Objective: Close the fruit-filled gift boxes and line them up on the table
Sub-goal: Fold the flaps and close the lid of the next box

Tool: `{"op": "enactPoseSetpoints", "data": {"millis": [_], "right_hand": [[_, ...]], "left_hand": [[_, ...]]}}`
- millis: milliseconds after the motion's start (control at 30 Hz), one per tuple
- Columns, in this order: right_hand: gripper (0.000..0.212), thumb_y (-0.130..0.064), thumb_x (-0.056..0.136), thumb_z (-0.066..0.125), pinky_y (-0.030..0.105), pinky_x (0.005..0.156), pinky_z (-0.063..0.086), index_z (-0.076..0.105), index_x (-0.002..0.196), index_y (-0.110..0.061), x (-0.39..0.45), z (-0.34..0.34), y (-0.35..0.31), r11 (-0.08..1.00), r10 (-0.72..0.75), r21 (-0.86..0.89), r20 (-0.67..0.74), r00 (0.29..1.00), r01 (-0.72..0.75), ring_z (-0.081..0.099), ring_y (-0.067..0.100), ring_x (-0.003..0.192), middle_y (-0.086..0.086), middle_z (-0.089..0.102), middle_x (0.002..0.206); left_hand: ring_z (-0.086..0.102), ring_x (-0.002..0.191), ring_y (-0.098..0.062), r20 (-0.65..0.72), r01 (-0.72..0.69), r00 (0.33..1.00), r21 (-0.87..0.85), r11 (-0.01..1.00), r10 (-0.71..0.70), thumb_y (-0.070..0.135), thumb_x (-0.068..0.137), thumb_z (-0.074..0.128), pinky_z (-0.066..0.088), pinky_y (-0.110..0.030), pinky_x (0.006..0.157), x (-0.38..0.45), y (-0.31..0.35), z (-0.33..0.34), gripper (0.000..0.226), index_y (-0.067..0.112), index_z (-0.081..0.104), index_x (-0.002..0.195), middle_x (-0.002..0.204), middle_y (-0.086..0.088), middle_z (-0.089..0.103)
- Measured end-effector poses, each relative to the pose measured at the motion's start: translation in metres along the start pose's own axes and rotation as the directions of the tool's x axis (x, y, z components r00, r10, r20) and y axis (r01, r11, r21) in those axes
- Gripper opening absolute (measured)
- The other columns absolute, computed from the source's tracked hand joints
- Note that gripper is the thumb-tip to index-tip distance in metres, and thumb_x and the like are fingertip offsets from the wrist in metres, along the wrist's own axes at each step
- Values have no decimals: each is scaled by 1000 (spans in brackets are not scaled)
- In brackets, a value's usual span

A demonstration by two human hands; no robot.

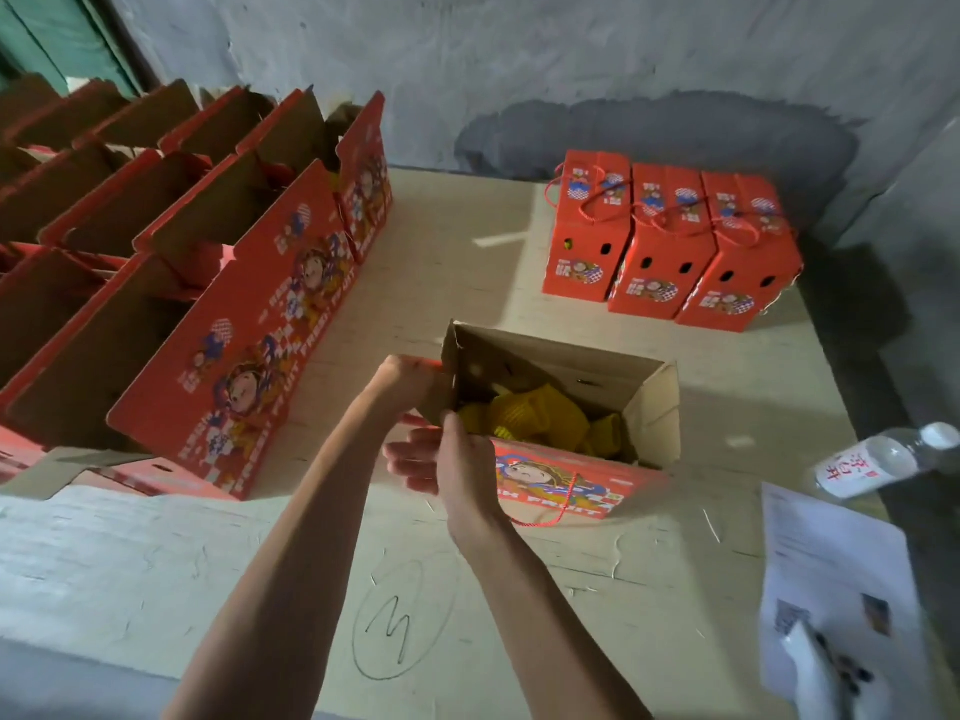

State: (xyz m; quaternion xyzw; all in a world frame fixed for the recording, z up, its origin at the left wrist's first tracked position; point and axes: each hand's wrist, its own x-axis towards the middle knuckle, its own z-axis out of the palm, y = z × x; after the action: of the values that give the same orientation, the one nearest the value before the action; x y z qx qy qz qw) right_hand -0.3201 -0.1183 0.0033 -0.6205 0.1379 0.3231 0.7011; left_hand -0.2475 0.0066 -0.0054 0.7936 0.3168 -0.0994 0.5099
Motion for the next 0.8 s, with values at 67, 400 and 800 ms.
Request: {"op": "enactPoseSetpoints", "data": {"millis": [67, 400, 800], "right_hand": [[62, -49, 107, 32, 26, 58, 53, 78, 89, -12, 4, -10, -4, 994, -20, -109, 24, 1000, 22, 76, 25, 73, 7, 79, 82], [35, -43, 99, 61, 30, 70, 57, 73, 86, -13, 3, -133, -14, 744, -535, -607, -289, 794, 281, 74, 21, 79, -4, 76, 80], [52, -35, 108, 45, 31, 111, 35, 44, 150, -3, 15, -219, -21, 690, -653, -683, -448, 610, 238, 46, 30, 141, 16, 47, 154]], "left_hand": [[69, 67, -15, -36, 49, 998, -122, 991, -53, 17, 98, 62, 55, -24, 49, -5, -5, 1, 14, 17, 76, 101, 92, -5, 74], [67, 108, -12, -619, -670, 543, 88, 737, 567, 23, 105, 57, 54, -35, 94, -46, -32, 43, 20, 15, 70, 117, 114, 5, 71], [35, 146, -30, -572, -438, 709, 102, 893, 413, 36, 106, 49, 28, -48, 122, -35, -39, 63, 56, 3, 38, 150, 154, -18, 42]]}}
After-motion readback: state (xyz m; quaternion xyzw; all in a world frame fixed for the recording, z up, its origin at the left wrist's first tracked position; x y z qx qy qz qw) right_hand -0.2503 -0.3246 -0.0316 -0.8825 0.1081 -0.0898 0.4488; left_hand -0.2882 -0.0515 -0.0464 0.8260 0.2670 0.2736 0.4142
